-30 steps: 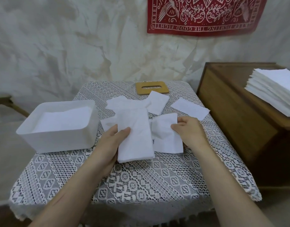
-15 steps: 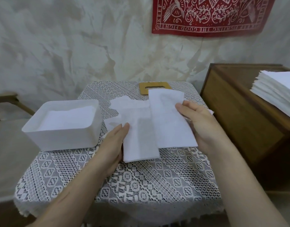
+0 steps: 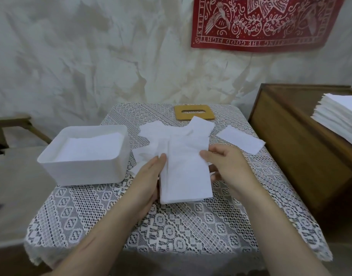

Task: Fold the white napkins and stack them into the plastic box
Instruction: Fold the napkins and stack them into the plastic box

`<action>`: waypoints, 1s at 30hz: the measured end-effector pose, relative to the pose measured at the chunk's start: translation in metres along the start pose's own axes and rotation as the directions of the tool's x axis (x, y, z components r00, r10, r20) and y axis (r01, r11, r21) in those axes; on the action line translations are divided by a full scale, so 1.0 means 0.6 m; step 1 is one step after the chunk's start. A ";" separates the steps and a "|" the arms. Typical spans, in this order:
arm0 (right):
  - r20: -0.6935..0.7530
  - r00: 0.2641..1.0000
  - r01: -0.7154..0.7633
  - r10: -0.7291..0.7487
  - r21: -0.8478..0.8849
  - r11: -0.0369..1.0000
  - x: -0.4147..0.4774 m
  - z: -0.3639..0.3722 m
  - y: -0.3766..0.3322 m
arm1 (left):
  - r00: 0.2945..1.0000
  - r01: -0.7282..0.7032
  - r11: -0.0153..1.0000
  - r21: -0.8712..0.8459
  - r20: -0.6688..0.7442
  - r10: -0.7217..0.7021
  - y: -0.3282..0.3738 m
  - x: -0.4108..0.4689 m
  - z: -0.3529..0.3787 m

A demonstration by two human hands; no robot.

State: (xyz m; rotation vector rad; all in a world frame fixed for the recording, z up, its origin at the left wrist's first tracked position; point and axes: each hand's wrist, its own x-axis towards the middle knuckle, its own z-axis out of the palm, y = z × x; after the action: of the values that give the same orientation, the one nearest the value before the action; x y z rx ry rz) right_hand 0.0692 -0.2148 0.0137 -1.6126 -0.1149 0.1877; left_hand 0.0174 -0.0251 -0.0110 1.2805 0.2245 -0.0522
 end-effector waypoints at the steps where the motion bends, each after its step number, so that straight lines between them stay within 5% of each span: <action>1: 0.011 1.000 -0.023 0.023 0.015 1.000 0.001 0.003 0.000 | 1.000 -0.004 1.000 0.007 0.004 0.004 0.001 -0.001 0.001; 15: -0.038 0.999 0.000 -0.001 -0.015 1.000 0.004 0.031 0.004 | 0.998 -0.038 0.999 0.013 0.048 0.037 0.001 -0.008 0.001; 23: -0.106 0.994 0.012 -0.037 -0.230 0.973 0.011 0.013 0.010 | 0.995 -0.090 0.993 0.082 0.058 0.086 -0.004 -0.004 -0.005; 26: -0.019 0.997 -0.074 0.073 -0.068 0.995 0.010 0.007 0.005 | 0.991 -0.075 0.983 0.169 0.119 0.055 -0.001 -0.008 -0.009; 30: 0.157 0.972 -0.159 0.177 -0.120 0.980 0.007 -0.004 0.012 | 0.974 -0.029 0.965 0.259 0.224 -0.031 0.004 -0.012 -0.015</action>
State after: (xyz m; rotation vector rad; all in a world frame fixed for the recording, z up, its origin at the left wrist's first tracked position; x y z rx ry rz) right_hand 0.0737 -0.2168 0.0065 -1.7123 -0.1186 0.4555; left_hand 0.0096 -0.0163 -0.0098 1.5243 0.0212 -0.2345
